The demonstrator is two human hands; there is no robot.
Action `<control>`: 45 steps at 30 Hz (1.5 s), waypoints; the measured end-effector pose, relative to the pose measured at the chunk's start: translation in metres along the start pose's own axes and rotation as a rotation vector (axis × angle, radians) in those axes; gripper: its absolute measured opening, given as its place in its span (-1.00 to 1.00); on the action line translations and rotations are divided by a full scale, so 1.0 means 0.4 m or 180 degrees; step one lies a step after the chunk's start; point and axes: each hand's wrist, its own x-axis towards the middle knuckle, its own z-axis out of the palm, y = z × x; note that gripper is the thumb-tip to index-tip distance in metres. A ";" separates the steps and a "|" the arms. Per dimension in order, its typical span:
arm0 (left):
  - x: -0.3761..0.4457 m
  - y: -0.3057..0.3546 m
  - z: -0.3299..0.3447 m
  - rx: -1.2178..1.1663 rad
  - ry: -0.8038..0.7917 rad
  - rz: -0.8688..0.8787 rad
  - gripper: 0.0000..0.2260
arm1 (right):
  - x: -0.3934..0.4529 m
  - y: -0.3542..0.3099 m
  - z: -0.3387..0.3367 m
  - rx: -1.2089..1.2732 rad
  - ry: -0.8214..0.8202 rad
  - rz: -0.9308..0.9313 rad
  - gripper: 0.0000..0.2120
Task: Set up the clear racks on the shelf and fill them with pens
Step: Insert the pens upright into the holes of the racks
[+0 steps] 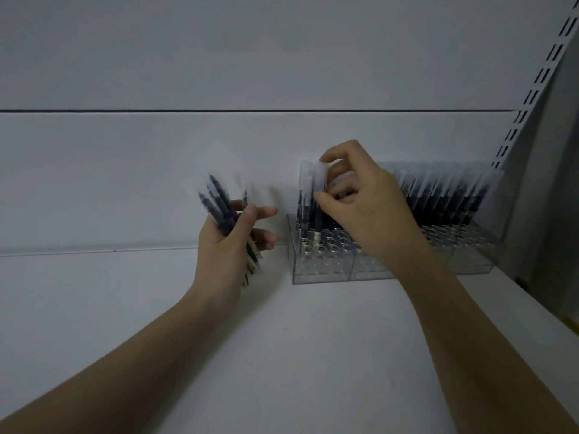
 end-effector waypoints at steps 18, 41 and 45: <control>-0.069 0.037 0.037 -0.0331 -0.1089 -0.0115 -0.81 | 0.005 -0.029 -0.040 0.1045 0.0453 0.0118 -0.93; -0.096 0.025 0.058 -0.0344 -0.0957 -0.0070 -0.77 | -0.063 -0.014 -0.011 0.1663 -0.0209 0.0227 -0.67; -0.088 0.029 0.052 -0.0365 -0.0702 -0.0008 -0.87 | -0.051 -0.013 -0.044 0.2208 0.0737 0.0313 -0.69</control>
